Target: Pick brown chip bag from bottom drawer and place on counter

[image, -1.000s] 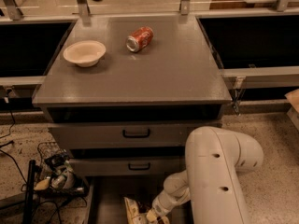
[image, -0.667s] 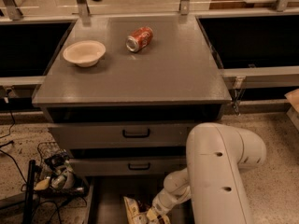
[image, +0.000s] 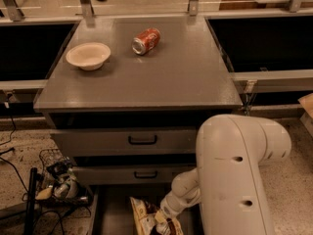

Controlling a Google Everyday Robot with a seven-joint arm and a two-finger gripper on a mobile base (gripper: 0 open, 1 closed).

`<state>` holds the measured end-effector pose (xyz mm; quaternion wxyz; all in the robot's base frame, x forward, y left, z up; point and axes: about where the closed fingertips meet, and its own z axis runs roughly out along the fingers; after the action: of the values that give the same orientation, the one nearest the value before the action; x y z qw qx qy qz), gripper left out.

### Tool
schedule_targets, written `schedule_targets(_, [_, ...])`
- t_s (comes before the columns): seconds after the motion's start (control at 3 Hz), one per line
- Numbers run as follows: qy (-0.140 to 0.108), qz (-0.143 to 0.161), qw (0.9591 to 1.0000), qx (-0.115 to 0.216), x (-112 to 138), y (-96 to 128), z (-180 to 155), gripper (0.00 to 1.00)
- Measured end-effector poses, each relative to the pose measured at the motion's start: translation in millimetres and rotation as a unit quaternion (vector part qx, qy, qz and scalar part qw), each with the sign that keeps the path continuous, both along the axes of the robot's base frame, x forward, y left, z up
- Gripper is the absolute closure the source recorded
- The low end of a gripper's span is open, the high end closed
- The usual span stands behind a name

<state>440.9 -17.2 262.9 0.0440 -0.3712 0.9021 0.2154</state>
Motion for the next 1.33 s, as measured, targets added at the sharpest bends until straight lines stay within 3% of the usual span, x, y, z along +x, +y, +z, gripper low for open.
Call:
schedule_targets(0.33, [-0.034, -0.011, 0.9989, -0.031, -6, -22, 55, 1.0])
schedule_targets(1.0, [-0.016, -0.027, 0.9992, -0.024, 14, -30, 43, 1.0])
schedule_targets(1.33, [-0.035, -0.048, 0.9977, -0.032, 40, -38, 67, 1.0])
